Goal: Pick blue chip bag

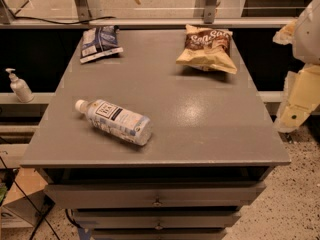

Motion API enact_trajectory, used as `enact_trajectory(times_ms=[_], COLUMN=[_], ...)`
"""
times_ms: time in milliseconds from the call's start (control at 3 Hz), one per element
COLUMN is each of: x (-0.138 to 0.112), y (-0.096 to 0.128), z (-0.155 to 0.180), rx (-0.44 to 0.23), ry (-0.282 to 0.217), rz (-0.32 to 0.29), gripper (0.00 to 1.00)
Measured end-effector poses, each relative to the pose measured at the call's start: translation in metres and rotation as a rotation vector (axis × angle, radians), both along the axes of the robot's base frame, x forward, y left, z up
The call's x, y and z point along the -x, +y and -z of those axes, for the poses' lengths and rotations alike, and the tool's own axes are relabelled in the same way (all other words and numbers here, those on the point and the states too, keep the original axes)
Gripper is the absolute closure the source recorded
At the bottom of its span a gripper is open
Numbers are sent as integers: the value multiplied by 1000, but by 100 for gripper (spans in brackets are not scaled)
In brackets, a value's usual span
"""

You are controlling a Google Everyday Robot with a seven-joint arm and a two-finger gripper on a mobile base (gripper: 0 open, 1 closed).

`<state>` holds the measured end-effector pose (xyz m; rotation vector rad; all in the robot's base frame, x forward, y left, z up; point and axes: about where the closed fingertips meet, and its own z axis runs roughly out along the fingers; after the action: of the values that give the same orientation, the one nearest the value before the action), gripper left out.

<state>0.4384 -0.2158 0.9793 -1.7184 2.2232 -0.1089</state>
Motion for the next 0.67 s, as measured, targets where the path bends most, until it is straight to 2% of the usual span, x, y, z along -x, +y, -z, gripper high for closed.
enact_trajectory(times_ms=[667], x=[-3], y=[5], z=[-4], rx=[-4], ry=[-18], rz=[-16], gripper=[0])
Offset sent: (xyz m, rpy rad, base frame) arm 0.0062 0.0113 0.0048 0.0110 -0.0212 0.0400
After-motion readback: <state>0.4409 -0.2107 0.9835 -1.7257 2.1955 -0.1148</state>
